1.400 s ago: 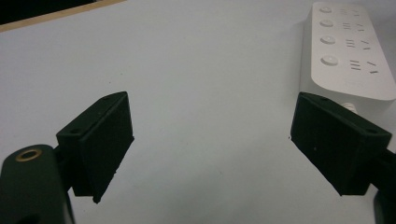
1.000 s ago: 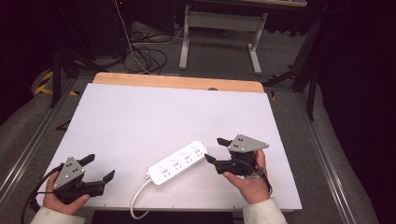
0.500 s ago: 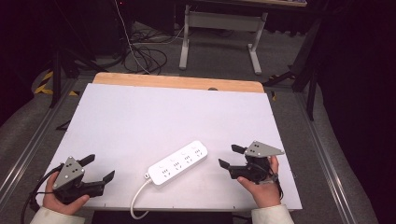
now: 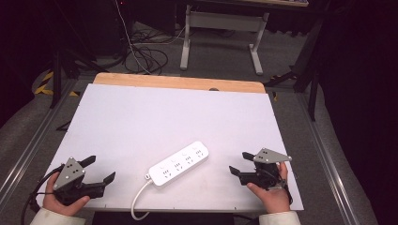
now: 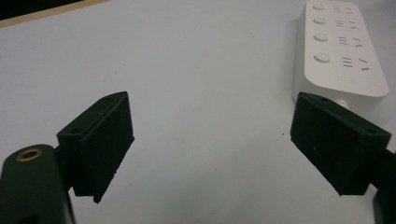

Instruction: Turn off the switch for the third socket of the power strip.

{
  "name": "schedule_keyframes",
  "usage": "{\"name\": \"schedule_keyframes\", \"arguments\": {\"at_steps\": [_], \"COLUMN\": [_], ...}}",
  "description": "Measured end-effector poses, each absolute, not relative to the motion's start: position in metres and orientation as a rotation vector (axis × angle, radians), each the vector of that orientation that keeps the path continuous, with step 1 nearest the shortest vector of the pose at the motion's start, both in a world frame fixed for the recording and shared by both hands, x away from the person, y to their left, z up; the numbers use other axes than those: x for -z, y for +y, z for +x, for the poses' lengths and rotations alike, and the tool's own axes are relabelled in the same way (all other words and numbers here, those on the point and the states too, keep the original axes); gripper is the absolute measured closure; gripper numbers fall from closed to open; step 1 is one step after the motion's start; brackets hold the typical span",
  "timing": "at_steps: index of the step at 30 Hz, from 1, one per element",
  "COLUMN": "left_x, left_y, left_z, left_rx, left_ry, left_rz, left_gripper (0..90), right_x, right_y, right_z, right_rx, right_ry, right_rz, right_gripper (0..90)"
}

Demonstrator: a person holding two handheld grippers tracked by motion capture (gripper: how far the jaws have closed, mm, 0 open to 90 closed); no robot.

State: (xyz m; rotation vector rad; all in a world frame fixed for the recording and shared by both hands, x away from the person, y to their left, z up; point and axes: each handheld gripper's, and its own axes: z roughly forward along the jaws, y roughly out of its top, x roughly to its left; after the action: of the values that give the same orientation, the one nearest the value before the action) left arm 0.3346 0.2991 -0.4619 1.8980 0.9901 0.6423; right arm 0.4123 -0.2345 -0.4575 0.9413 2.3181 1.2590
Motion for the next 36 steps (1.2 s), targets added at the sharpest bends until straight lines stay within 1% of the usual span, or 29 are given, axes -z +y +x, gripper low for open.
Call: {"name": "schedule_keyframes", "arguments": {"at_steps": [11, 20, 36], "left_x": [0.462, 0.461, 0.461], "left_y": [0.299, 0.299, 0.298], "left_z": [0.334, 0.333, 0.334], "left_rx": [-0.648, -0.675, -0.671], "left_ry": [0.991, 0.980, 0.982], "left_rz": [1.900, 1.921, 1.911], "left_gripper": [13.7, 13.6, 13.3], "right_x": [0.473, 0.482, 0.480], "right_y": [-0.245, -0.248, -0.249], "right_z": [0.410, 0.405, 0.405], "right_rx": [-1.216, -1.204, -1.208], "right_ry": [2.385, 2.371, 2.334], "right_rz": [1.057, 1.026, 0.981], "right_gripper": [25.5, 25.6, 27.3]}}
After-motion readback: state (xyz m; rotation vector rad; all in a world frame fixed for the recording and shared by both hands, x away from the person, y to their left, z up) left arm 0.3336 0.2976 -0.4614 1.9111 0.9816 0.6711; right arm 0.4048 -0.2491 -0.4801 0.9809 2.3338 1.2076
